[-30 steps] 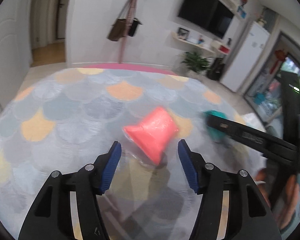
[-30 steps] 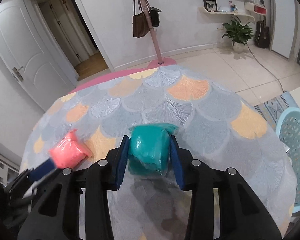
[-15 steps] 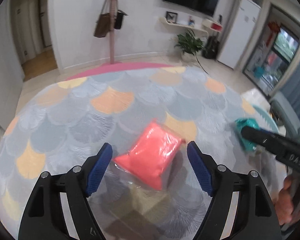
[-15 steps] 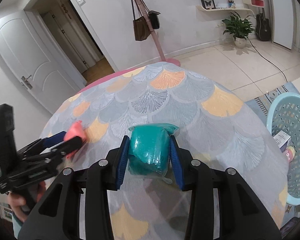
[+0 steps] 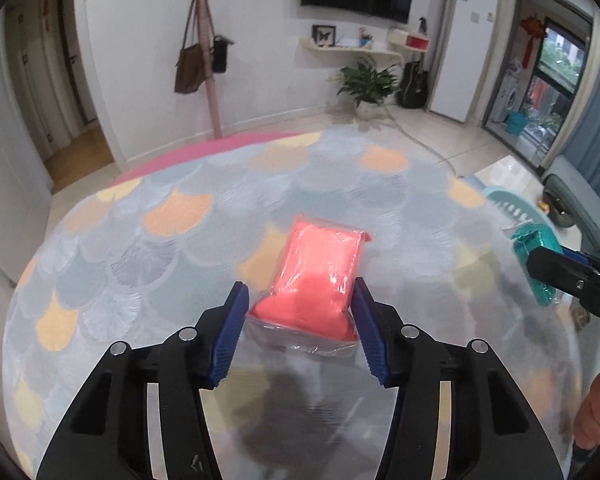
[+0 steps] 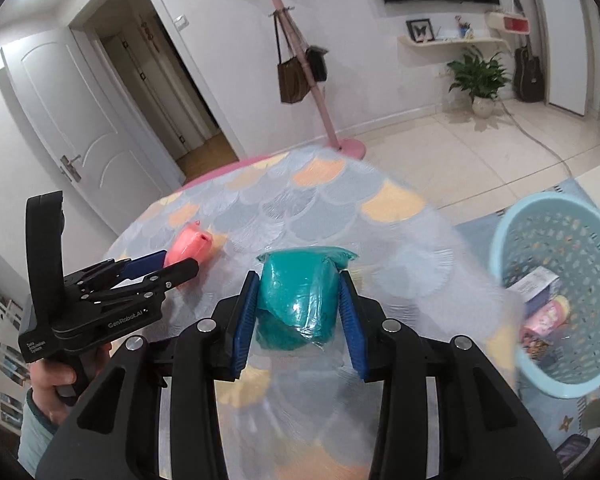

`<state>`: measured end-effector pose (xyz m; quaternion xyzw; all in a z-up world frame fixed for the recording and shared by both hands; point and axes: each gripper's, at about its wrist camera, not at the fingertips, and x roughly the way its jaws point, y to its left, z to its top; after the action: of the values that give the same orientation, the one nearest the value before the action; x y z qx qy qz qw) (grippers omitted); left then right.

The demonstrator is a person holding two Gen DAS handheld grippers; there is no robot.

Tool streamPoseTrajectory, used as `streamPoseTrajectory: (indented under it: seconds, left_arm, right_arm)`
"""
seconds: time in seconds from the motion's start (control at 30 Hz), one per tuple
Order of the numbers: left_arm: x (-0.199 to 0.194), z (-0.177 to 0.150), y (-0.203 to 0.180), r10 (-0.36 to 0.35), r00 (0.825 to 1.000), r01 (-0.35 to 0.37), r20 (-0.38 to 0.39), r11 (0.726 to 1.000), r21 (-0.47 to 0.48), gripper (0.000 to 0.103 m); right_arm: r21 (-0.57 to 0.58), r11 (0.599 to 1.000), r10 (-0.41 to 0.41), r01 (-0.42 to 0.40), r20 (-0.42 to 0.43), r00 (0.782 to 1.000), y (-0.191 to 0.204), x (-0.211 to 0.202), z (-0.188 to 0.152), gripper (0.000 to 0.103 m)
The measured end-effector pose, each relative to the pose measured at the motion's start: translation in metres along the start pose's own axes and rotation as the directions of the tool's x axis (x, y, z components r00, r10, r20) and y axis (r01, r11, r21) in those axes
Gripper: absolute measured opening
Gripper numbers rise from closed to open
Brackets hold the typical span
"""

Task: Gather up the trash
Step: 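Carry the pink and teal packs over the basket, then open both tools to drop the packs into the basket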

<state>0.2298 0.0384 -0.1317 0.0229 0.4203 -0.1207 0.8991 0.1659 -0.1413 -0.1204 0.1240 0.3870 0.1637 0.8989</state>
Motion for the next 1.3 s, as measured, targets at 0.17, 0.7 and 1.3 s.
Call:
streamPoseTrajectory:
  seconds: [0.17,0.7,1.3]
  left_arm:
    - [-0.02,0.017,-0.042,-0.07,0.996,0.068,0.06,0.997,0.045,0.051]
    - [-0.01,0.04,-0.22,-0.31,0.95,0.292,0.043,0.928,0.233,0.051]
    - [0.084,0.041,-0.273,-0.309,0.947,0.318,-0.091,0.942,0.108,0.059]
  right_arm:
    - [0.025,0.999,-0.045,0.043,0.079,0.996,-0.024,-0.042,0.003,0.036]
    - [0.37,0.908,-0.243,0.198,0.08,0.967,-0.172,-0.103,0.003,0.036]
    - [0.525,0.786,-0.349,0.328,-0.061,0.935,-0.267,-0.069,-0.028,0.047]
